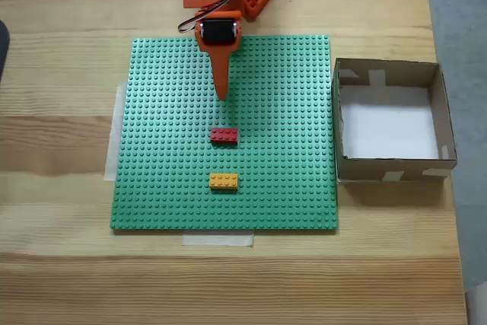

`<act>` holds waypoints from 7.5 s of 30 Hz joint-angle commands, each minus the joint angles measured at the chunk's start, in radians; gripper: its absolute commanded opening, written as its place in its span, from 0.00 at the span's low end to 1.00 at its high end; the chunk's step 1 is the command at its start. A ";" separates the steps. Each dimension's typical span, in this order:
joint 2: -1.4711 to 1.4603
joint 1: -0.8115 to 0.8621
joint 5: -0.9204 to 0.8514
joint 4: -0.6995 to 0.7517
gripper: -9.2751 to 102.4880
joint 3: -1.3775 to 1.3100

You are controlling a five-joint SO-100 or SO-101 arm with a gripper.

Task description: Pick the yellow lego block and put it in the box.

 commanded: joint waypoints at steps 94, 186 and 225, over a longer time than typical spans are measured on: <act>0.009 0.003 -0.005 0.002 0.07 0.009; -1.394 -0.009 0.002 0.370 0.16 -1.419; -1.717 -0.055 -0.014 0.055 0.21 -1.463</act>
